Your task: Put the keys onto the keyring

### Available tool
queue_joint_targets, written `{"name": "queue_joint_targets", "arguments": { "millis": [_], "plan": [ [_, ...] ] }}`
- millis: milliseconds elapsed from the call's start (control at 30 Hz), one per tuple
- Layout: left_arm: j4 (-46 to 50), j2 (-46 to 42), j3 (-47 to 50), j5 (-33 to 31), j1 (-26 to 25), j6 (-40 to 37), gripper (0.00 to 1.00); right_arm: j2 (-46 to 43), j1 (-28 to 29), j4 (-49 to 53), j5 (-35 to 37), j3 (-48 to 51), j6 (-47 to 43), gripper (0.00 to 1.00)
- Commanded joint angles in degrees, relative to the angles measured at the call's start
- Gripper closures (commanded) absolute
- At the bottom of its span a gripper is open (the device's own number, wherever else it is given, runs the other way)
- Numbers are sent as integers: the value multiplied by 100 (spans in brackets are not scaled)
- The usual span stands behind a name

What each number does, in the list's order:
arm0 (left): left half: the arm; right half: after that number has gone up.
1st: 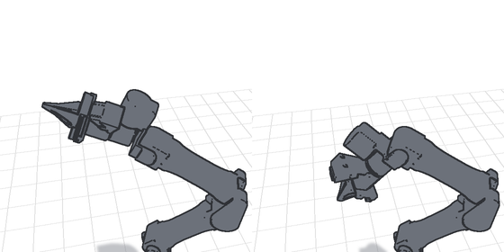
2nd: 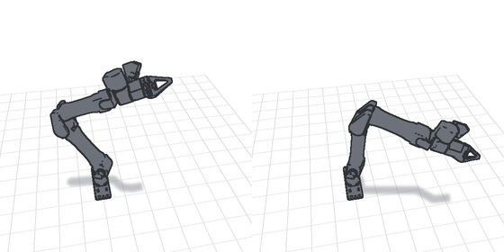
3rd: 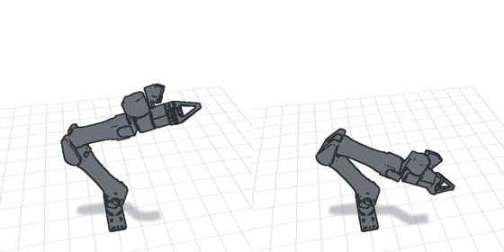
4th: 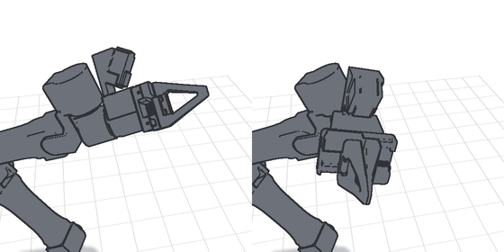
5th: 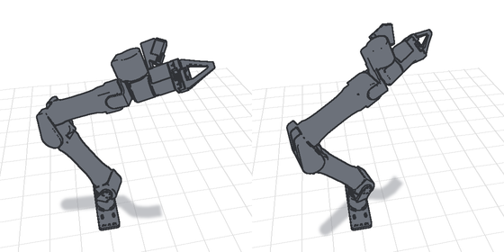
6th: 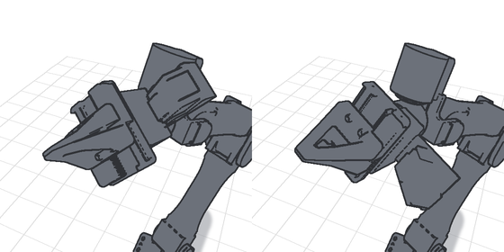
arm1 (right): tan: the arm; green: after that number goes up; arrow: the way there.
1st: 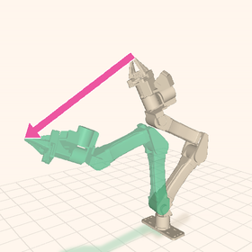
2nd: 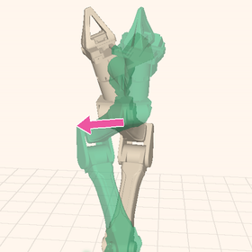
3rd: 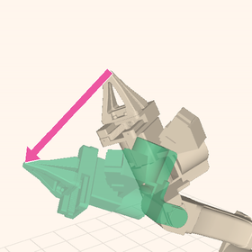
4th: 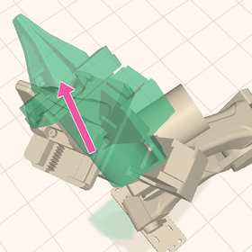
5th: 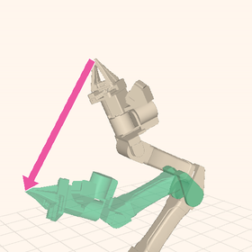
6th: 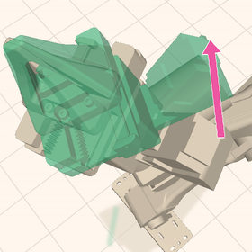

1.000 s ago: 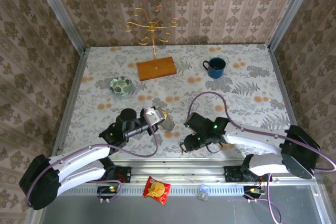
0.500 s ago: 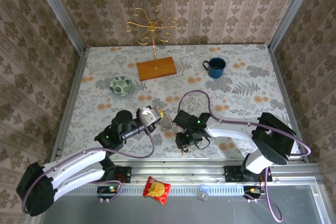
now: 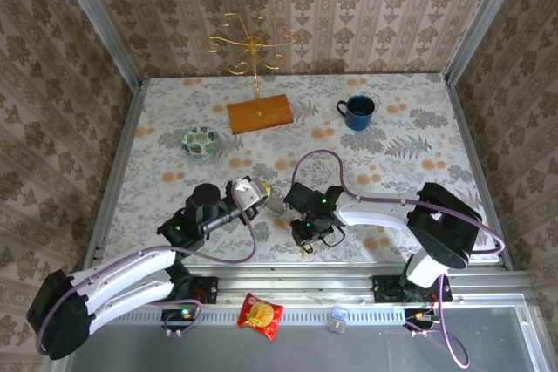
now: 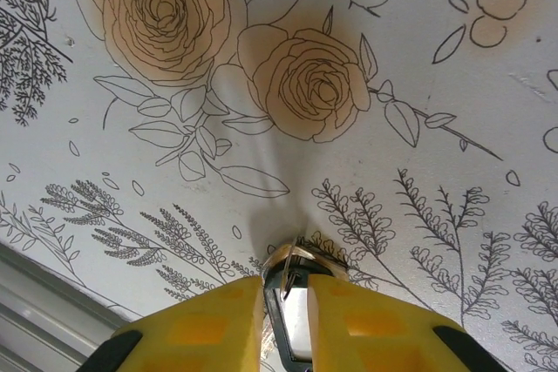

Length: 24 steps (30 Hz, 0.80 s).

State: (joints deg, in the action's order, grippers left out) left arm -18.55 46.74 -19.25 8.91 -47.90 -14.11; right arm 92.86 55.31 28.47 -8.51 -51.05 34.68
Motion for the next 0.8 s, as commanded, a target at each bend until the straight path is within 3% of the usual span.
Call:
{"name": "queue_joint_targets", "arguments": {
  "millis": [0,767],
  "plan": [
    [-29,-128,26,-38,26,101,100,107,-29,51,137,-191,-49,79],
    [-31,-123,8,7,28,73,100,163,-38,203,322,-241,-14,87]
  ]
}}
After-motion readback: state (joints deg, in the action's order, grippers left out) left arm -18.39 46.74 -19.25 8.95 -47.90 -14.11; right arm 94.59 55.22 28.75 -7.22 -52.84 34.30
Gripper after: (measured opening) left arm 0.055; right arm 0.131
